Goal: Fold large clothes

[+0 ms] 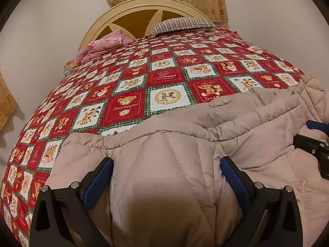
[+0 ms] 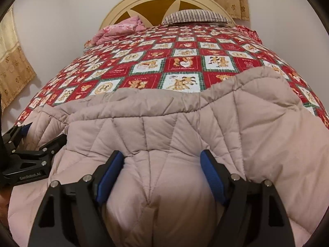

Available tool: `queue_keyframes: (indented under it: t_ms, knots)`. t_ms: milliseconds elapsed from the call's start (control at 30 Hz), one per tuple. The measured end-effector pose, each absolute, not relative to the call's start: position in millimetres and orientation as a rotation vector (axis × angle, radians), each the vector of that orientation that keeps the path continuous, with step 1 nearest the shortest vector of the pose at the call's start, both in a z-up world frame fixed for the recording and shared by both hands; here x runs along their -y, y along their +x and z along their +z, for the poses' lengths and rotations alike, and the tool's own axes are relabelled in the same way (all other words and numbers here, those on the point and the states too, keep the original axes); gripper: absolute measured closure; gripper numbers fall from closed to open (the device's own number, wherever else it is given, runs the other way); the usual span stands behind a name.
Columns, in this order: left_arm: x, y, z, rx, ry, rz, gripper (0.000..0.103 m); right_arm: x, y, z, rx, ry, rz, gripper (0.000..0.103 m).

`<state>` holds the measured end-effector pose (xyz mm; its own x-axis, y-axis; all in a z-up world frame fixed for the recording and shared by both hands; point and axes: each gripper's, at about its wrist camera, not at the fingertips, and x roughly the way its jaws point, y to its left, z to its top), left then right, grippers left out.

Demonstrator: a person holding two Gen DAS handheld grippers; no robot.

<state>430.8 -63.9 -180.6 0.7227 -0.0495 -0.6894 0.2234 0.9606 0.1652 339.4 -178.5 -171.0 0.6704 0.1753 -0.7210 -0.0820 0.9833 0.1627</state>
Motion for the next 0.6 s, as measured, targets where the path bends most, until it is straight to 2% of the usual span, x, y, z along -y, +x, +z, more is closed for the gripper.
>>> queue_keyframes:
  t_ms: [600]
  knots:
    - [63.5, 433.0, -184.4, -0.762, 0.255, -0.145, 0.001, 172.7, 342.6, -176.4, -0.844, 0.085, 0.119, 0.021]
